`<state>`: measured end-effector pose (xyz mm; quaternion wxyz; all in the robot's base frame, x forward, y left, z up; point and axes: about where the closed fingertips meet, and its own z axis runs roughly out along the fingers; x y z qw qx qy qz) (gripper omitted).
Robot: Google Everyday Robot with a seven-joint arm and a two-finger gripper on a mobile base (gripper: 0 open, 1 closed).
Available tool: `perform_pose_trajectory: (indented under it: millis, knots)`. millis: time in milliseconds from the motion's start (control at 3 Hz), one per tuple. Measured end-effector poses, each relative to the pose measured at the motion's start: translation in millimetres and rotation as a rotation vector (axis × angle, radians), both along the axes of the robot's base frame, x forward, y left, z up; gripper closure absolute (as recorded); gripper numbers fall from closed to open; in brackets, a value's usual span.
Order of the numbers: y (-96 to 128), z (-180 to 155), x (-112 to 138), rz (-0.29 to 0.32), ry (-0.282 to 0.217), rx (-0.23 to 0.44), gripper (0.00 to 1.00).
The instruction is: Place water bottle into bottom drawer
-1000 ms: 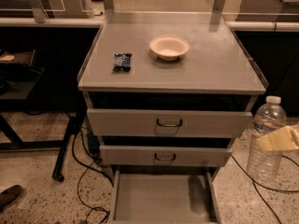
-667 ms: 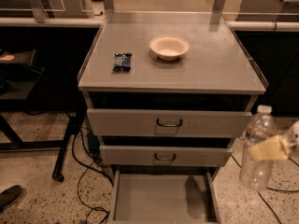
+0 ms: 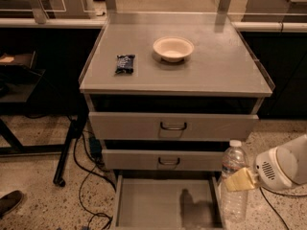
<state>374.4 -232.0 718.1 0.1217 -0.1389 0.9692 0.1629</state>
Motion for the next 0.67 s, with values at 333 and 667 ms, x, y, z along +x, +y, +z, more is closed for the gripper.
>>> perform_pose_trajectory:
  millis: [333,667]
  knots:
    - [3.0,-6.5,-2.8,0.001,0.013,0.002,1.0]
    - [4.9,-11.4,-3.9,-0.003,0.025,0.014,1.0]
